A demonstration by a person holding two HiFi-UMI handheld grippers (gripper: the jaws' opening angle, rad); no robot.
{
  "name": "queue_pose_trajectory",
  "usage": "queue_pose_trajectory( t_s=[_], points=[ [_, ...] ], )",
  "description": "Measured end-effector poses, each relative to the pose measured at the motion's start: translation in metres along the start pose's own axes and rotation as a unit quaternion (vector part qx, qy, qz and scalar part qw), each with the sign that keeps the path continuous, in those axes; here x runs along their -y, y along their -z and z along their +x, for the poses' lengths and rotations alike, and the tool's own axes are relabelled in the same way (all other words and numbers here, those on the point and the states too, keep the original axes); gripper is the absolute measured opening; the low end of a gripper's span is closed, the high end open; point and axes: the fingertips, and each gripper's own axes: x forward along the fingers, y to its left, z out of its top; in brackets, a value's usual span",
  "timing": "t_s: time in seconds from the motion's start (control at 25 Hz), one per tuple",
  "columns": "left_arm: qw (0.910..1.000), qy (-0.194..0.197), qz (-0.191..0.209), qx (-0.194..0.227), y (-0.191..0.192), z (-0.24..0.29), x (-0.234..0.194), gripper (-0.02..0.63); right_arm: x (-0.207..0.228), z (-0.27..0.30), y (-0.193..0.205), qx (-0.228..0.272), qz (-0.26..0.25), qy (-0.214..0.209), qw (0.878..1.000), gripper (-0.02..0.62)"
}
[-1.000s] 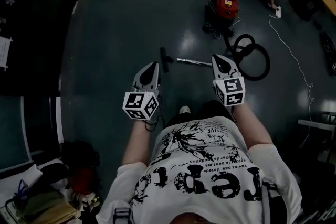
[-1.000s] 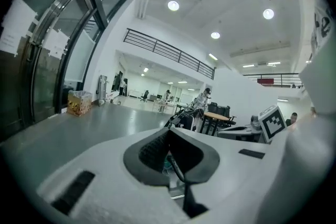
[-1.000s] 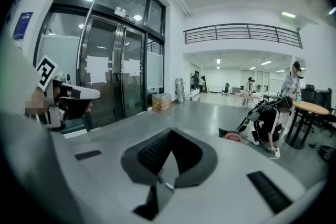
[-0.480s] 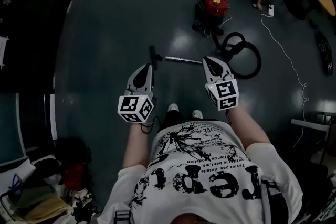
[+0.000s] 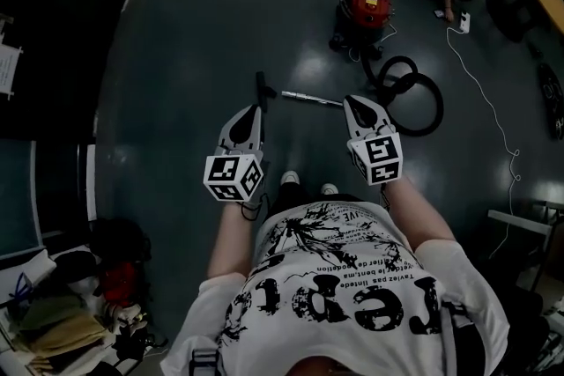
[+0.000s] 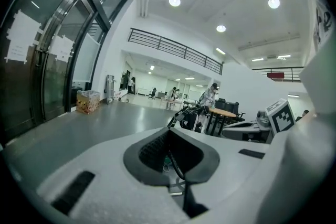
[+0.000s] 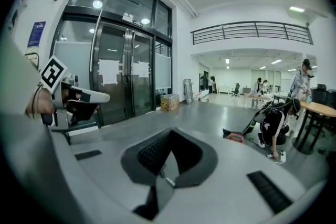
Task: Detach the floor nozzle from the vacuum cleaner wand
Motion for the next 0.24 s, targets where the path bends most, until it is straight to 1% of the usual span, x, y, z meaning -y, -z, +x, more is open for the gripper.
queue_pose_trajectory(
  t_s=[0.24],
  points=[
    [0.9992,-0.036,-0.009,-0.014,0.005,-0.003,-0.013,0.005,0.000,0.004,0.005,-0.004,-0.004,-0.001,1.000,0.002]
  ],
)
